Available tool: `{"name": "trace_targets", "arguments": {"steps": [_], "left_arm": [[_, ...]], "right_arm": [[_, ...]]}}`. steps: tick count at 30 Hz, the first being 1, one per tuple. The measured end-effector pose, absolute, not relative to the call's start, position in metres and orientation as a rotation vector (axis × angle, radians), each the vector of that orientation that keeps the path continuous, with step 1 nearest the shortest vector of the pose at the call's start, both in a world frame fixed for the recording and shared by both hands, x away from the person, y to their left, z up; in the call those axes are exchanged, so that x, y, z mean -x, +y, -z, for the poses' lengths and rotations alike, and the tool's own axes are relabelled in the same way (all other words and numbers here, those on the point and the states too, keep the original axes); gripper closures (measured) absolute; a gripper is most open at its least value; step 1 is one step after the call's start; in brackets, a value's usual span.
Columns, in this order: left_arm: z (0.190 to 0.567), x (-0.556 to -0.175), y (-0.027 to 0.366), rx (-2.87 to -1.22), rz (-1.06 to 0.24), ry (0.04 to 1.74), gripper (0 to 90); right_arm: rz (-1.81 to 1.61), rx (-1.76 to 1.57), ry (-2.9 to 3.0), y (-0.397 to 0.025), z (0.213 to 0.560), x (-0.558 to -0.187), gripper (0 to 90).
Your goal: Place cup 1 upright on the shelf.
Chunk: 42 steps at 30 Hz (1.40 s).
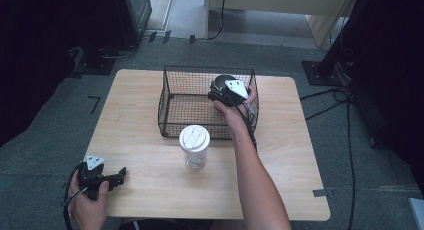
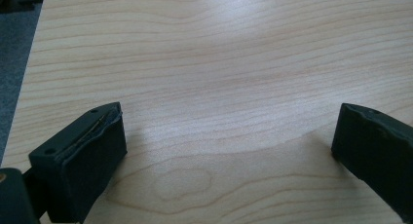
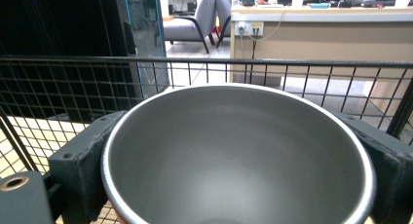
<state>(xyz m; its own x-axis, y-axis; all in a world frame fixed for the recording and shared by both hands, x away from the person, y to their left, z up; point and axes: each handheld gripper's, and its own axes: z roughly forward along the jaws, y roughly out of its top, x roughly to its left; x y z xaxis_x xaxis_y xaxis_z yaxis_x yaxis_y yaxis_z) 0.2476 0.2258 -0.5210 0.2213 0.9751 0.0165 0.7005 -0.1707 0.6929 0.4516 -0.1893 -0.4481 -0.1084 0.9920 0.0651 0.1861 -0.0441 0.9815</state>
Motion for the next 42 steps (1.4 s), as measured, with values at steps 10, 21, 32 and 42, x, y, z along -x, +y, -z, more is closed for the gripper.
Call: {"name": "trace_targets", "arguments": {"steps": [10,21,32,42], "left_arm": [[0.521,-0.248,0.226,-1.941,-0.639,1.540,0.0],[0.521,-0.248,0.226,-1.940,-0.638,1.541,0.0],[0.521,-0.248,0.226,-1.940,-0.638,1.541,0.0],[0.521,-0.248,0.225,-1.938,-0.638,1.541,0.0]], "right_arm": [[-1.211,-1.356,1.453,-0.190,0.451,-0.452,6.2],[-1.208,-1.249,1.483,-0.185,0.438,-0.449,0.0],[-1.299,-1.243,1.395,-0.193,0.412,-0.436,0.0],[-1.384,-1.198,1.405,-0.206,0.397,-0.400,0.0]]}}
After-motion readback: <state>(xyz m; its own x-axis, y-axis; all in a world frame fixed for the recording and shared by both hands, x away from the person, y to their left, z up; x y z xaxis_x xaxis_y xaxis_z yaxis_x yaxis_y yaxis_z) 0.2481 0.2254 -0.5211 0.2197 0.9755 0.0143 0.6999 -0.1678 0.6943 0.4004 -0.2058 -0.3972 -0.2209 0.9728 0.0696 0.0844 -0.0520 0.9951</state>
